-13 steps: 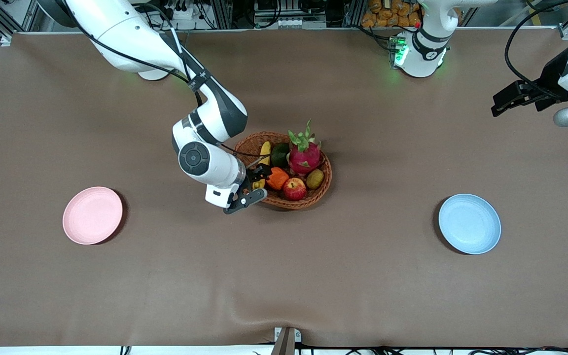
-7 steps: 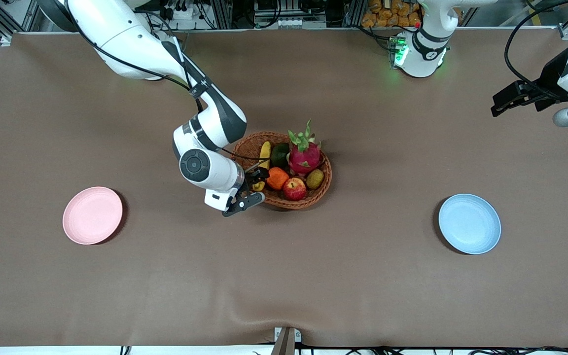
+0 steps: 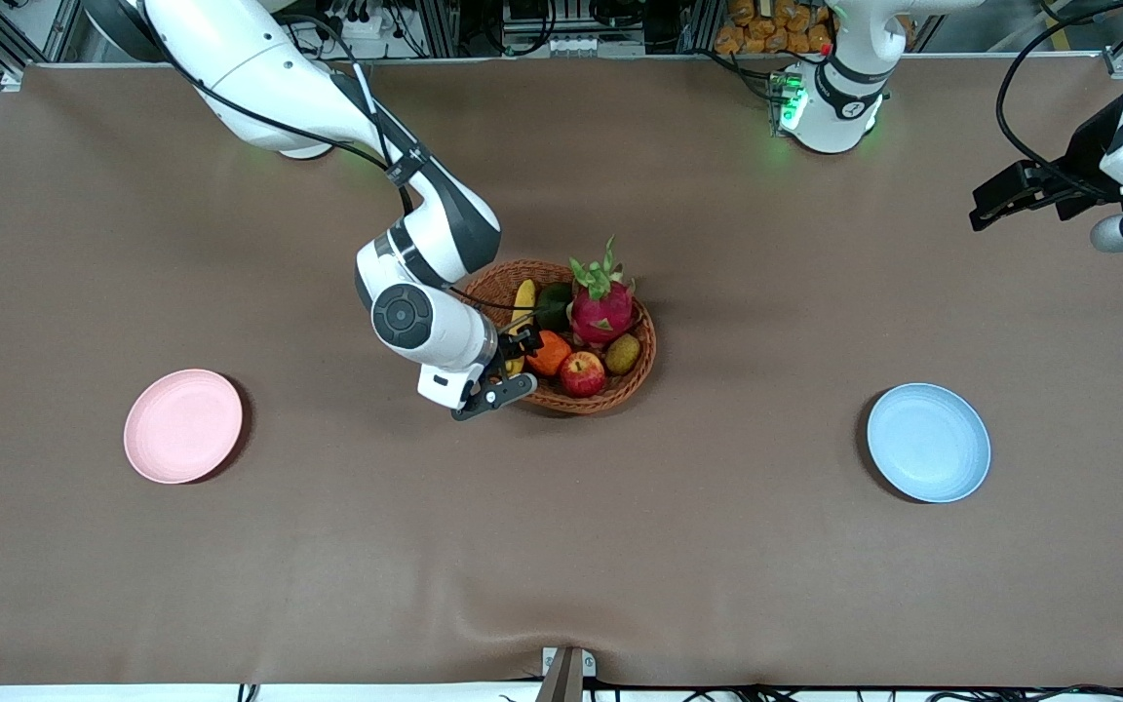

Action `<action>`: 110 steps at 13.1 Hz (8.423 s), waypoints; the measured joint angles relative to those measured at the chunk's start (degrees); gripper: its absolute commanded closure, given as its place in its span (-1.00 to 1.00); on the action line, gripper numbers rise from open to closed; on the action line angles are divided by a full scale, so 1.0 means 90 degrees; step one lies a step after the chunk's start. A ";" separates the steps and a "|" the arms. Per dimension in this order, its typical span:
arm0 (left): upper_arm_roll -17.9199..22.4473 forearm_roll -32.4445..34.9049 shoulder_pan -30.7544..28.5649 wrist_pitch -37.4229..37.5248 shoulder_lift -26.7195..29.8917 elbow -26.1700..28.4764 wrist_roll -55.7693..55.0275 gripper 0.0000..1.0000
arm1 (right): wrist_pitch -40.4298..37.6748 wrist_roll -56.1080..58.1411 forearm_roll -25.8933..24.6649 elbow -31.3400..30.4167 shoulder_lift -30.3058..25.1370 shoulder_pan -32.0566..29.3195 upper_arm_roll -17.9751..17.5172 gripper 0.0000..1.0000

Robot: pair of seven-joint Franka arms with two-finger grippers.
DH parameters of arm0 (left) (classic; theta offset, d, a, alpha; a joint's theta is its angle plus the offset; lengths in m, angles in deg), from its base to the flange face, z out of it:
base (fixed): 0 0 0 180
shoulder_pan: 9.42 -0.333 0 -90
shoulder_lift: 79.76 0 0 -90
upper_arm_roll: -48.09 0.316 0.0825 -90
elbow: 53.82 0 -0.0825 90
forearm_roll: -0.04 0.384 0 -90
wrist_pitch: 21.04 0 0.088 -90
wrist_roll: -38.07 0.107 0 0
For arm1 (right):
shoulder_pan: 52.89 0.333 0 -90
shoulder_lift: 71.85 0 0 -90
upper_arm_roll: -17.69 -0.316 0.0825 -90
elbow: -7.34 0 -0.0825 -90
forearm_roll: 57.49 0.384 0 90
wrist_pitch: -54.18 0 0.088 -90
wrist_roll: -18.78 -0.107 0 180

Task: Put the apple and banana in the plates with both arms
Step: 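Close the right gripper on the banana and lift it, then carry the banana with the right gripper over the pink plate, then lower the banana onto the pink plate while the left gripper reaches out, then open the right gripper and withdraw while the left gripper reaches the apple, then close the left gripper on the red apple in the basket, then lift the apple and carry it with the left gripper to the blue plate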

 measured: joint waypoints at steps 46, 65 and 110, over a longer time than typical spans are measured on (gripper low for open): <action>0.0006 0.0000 -0.0005 -0.0005 -0.0069 0.0141 0.0000 -1.00 | -0.2766 0.0615 -0.3891 0.1141 -0.0082 -0.2196 0.1208 1.00; -0.0885 -0.0323 0.0696 -0.1604 -0.1197 0.0228 -0.2051 -1.00 | -0.2350 0.1875 -0.3336 0.1004 -0.0139 -0.2107 0.2003 -1.00; -0.0872 0.0756 0.2858 -0.3282 -0.3838 -0.1055 -0.5588 1.00 | -0.4805 0.0722 -0.0917 0.0585 -0.4249 -0.2576 0.2137 -1.00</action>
